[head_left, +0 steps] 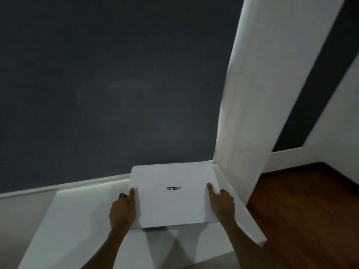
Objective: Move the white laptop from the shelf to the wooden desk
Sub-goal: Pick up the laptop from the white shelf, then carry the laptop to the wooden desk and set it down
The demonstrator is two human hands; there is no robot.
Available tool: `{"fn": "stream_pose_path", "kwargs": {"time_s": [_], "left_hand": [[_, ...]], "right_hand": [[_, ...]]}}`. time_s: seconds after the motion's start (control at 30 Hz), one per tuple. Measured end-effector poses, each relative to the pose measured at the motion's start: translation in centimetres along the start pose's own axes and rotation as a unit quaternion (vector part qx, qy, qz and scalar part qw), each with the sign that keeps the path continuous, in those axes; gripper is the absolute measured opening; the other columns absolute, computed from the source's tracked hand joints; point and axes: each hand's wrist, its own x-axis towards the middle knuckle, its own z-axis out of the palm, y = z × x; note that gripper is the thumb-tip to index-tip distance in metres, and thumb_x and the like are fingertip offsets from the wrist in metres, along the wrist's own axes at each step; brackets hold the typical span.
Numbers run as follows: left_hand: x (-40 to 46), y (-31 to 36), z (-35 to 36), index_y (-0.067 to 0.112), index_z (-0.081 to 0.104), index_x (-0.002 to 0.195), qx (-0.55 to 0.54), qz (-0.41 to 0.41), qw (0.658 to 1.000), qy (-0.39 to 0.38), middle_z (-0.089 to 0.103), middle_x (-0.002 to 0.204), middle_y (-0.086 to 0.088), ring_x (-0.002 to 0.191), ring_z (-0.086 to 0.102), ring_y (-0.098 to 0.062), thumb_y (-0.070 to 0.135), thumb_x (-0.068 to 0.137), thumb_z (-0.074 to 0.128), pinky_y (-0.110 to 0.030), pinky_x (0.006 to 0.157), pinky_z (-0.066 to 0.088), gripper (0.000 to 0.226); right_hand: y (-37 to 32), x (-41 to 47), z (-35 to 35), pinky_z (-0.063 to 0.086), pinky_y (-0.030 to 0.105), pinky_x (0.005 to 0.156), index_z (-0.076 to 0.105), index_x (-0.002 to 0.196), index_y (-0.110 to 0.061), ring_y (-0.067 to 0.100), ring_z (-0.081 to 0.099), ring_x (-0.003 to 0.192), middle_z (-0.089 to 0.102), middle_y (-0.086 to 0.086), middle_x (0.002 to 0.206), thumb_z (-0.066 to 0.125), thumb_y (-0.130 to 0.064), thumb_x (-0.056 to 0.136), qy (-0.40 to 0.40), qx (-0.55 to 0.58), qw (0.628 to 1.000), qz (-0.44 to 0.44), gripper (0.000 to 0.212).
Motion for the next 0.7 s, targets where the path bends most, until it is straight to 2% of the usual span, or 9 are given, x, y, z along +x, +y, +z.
{"fn": "stream_pose_path", "kwargs": {"time_s": [0.07, 0.17, 0.3, 0.43, 0.5, 0.6, 0.7], "left_hand": [[0.2, 2.4, 0.5, 0.011, 0.055, 0.078, -0.006, 0.045, 0.999, 0.001, 0.064, 0.08, -0.013, 0.076, 0.061, -0.036, 0.062, 0.093, 0.025, -0.048, 0.078, 0.051, 0.061], [-0.2, 6.2, 1.8, 0.008, 0.057, 0.086, -0.009, 0.113, 0.994, 0.001, 0.068, 0.084, -0.019, 0.085, 0.066, -0.042, 0.059, 0.095, 0.025, -0.048, 0.078, 0.052, 0.061], [-2.6, 12.0, 4.6, 0.007, 0.062, 0.097, -0.034, 0.187, 0.981, -0.03, 0.071, 0.091, -0.019, 0.089, 0.066, -0.042, 0.058, 0.095, 0.027, -0.047, 0.08, 0.05, 0.062], [-7.0, 17.4, 8.2, 0.01, 0.059, 0.091, -0.068, 0.259, 0.961, -0.074, 0.07, 0.086, -0.015, 0.085, 0.067, -0.039, 0.058, 0.095, 0.026, -0.045, 0.076, 0.05, 0.057], [-10.4, 20.2, 10.2, 0.013, 0.057, 0.091, -0.079, 0.298, 0.946, -0.103, 0.07, 0.086, -0.015, 0.085, 0.066, -0.039, 0.057, 0.096, 0.026, -0.044, 0.074, 0.049, 0.054], [-16.5, 24.0, 13.4, 0.017, 0.053, 0.085, -0.097, 0.347, 0.921, -0.145, 0.068, 0.082, -0.013, 0.077, 0.064, -0.036, 0.06, 0.095, 0.024, -0.039, 0.067, 0.044, 0.053], [-23.2, 26.9, 16.1, 0.017, 0.051, 0.081, -0.114, 0.381, 0.896, -0.196, 0.064, 0.075, -0.008, 0.069, 0.06, -0.03, 0.063, 0.093, 0.021, -0.039, 0.065, 0.05, 0.055]], "right_hand": [[0.2, 0.0, -2.4, 0.05, 0.044, 0.091, 0.063, 0.115, -0.004, 0.031, 0.063, 0.095, 0.067, 0.015, 0.113, 0.044, -0.075, 0.083, 0.037, 0.044, 0.998, 0.001, 0.08], [1.4, 0.0, -6.5, 0.052, 0.038, 0.081, 0.064, 0.107, -0.006, 0.026, 0.058, 0.082, 0.066, 0.011, 0.099, 0.047, -0.074, 0.082, 0.092, 0.097, 0.991, 0.004, 0.074], [4.9, -0.4, -12.5, 0.049, 0.034, 0.071, 0.065, 0.099, -0.01, 0.024, 0.064, 0.078, 0.068, 0.006, 0.093, 0.047, -0.077, 0.079, 0.166, 0.147, 0.975, 0.024, 0.071], [9.6, -1.8, -18.5, 0.046, 0.032, 0.061, 0.055, 0.088, -0.021, 0.011, 0.058, 0.067, 0.062, -0.003, 0.081, 0.038, -0.088, 0.069, 0.247, 0.155, 0.955, 0.057, 0.072], [12.8, -2.7, -21.9, 0.046, 0.033, 0.063, 0.058, 0.095, -0.019, 0.013, 0.059, 0.071, 0.063, -0.003, 0.085, 0.034, -0.091, 0.068, 0.289, 0.158, 0.94, 0.087, 0.08], [17.6, -4.6, -27.1, 0.049, 0.038, 0.075, 0.062, 0.114, -0.015, 0.025, 0.063, 0.086, 0.065, 0.004, 0.098, 0.035, -0.088, 0.069, 0.355, 0.154, 0.911, 0.141, 0.09], [22.6, -7.2, -32.0, 0.049, 0.048, 0.092, 0.057, 0.129, -0.012, 0.035, 0.063, 0.11, 0.065, 0.014, 0.123, 0.037, -0.085, 0.073, 0.408, 0.157, 0.882, 0.18, 0.094]]}}
